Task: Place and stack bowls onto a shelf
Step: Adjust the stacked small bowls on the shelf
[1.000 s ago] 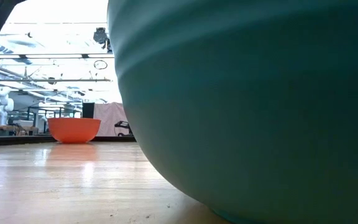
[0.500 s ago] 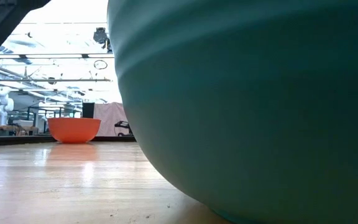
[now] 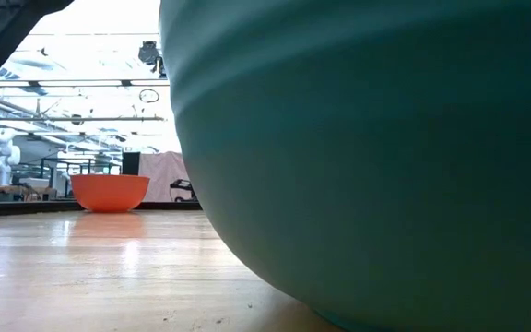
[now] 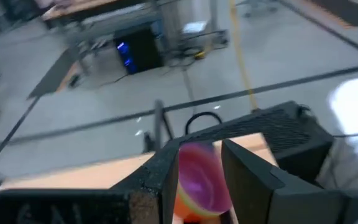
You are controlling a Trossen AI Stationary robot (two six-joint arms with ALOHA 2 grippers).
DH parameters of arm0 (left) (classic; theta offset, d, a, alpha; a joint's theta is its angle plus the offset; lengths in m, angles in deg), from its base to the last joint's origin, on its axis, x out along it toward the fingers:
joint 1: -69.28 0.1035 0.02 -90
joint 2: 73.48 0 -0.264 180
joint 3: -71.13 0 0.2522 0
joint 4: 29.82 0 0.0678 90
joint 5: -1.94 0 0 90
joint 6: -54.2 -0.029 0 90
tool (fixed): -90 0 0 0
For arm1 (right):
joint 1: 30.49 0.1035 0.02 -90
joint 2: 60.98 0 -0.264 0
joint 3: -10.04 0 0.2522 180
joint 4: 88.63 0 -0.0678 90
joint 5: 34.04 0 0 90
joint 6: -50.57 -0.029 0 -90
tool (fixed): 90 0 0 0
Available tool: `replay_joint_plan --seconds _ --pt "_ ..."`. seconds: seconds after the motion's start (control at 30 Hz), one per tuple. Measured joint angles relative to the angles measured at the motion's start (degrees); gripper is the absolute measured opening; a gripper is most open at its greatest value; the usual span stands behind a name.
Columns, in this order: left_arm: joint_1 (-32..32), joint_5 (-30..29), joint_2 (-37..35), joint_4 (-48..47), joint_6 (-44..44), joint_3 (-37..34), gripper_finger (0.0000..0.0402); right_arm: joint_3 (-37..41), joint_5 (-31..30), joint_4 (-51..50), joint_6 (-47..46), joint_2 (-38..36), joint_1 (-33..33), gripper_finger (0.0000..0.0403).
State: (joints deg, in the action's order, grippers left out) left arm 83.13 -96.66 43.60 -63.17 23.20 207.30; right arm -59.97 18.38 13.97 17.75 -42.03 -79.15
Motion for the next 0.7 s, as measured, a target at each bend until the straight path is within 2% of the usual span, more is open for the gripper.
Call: replay_joint_plan --seconds 0.1,0.47,0.63,0.7 --pt "0.0 0.0 0.0 0.0 0.0 0.0 0.015 0.0 -2.9 -0.1 -2.4 1.4 0.0 0.0114" --pt "0.0 -1.0 0.0 -2.2 0.5 0.0 0.015 0.0 -4.1 -1.6 -6.6 7.4 -0.8 0.0114" --pt "0.0 -1.0 0.0 -2.2 1.1 0.0 0.015 0.0 -4.1 0.1 -5.9 8.3 -2.0 0.0114" --pt "0.0 -1.0 0.0 -2.2 1.3 0.0 0.015 0.0 -2.1 -0.7 -5.5 8.3 -2.3 0.0114"
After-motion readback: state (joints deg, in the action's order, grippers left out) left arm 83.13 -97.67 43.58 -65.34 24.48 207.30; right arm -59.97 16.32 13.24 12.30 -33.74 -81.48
